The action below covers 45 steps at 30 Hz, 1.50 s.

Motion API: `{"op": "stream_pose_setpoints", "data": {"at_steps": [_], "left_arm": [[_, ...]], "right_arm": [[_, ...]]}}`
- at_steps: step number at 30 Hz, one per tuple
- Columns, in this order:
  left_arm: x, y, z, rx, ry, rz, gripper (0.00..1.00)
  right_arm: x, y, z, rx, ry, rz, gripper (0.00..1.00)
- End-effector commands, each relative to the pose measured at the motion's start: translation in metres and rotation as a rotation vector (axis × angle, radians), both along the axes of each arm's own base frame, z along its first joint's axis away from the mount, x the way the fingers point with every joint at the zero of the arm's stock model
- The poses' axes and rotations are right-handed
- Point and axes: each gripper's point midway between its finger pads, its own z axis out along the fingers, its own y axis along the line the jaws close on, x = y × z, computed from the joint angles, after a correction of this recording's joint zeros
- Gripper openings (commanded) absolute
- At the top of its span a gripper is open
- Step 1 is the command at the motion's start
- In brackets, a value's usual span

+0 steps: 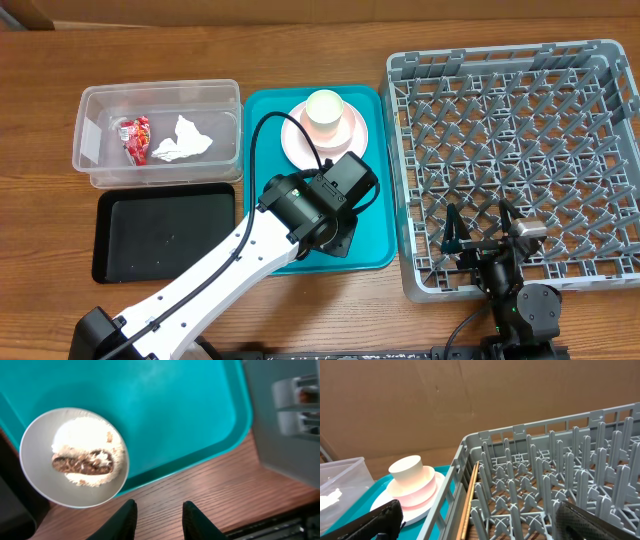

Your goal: Sort waste into correct bins and load items into the dishwasher

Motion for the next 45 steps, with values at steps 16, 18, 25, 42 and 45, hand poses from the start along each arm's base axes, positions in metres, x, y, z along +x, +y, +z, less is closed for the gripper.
{"op": "stream_pose_setpoints", "data": {"at_steps": [16, 18, 25, 42, 45], "left_arm": [[0.037, -0.005, 0.003, -0.004, -0.171, 0.071, 0.37], [0.039, -0.007, 0.004, -0.014, -0.18, 0.072, 0.38], [0.041, -0.008, 0.005, -0.018, -0.189, 0.069, 0.38], [0.047, -0.009, 0.007, -0.017, -0.219, 0.078, 0.43], [0.047, -0.009, 0.007, -0.017, -0.219, 0.078, 0.44]], "right_arm": [[0.0, 0.0, -0.001, 0.002, -0.008, -0.002, 1.0], [0.0, 0.0, -0.001, 0.002, -0.008, -0.002, 1.0], [0.0, 0.0, -0.001, 0.002, -0.008, -0.002, 1.0], [0.0, 0.0, -0.001, 0.002, -0.008, -0.002, 1.0], [0.0, 0.0, -0.001, 0.002, -0.008, -0.001, 1.0]]}}
